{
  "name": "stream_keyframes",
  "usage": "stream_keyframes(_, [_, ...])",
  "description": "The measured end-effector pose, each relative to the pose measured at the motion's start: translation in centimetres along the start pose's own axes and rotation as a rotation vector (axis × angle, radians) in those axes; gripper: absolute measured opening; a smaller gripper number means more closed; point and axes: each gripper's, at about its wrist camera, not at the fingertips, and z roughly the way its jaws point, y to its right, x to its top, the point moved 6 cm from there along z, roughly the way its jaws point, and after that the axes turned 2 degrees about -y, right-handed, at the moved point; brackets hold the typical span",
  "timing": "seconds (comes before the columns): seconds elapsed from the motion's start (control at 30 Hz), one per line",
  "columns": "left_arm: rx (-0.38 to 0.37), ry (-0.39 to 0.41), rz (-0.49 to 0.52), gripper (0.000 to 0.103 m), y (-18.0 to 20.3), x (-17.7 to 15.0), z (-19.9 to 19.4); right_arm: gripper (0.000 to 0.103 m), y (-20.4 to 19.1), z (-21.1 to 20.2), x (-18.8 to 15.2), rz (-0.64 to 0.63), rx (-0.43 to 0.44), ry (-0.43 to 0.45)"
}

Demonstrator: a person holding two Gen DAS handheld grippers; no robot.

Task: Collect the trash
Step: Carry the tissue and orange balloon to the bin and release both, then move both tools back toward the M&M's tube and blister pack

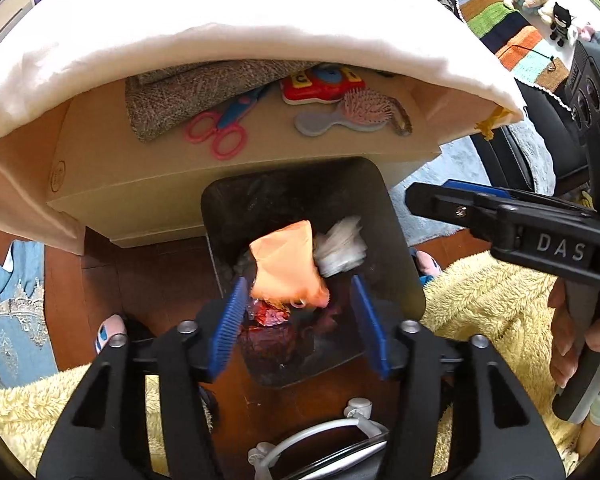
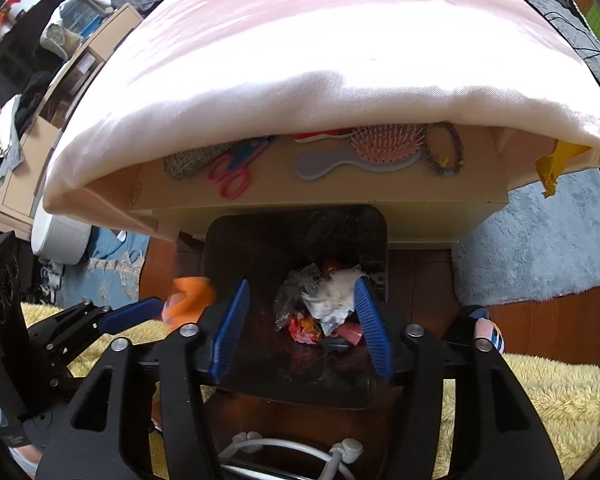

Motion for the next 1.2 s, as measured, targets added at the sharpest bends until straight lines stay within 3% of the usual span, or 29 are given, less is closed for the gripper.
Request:
stream_keyframes(0.17, [0.045,0.022,-0.002,0.072,-0.8,0.6,-1.2,0.062,0.7,-1.5,0.8,0.02,-0.005,0.04])
stream_keyframes(0.23, [0.06,0.041,-0.004,0.078,-1.1,1.1,-2.2,0.075,1.1,-2.5,1.3,0.029,-0.011,0.065])
stream_keyframes(0.33, [0.075,0.093,-0.007,0.089,-1.5,2.3,-4.4,0.084,1.6,-4.4,2.3,0.032,-0.027,0.12])
stream_keyframes(0.47, [0.079,0.174,-0.02,0.095,-1.9,4.7,-7.4,0.085,1.9,-6.7,4.4,0.026,-0.035,0.177])
stream_keyframes(0.8, [0.132,0.271,0.012,0.095,-2.0,14.2,-10.0,0.086,2.3,-9.8,14.3,0.038,-0.054,0.295])
stream_keyframes(1.2, [0.155,0.266,0.049,0.095,-3.1,26.1,-6.6,0.086,2.2,-5.7,25.8,0.035,-0.082,0.285])
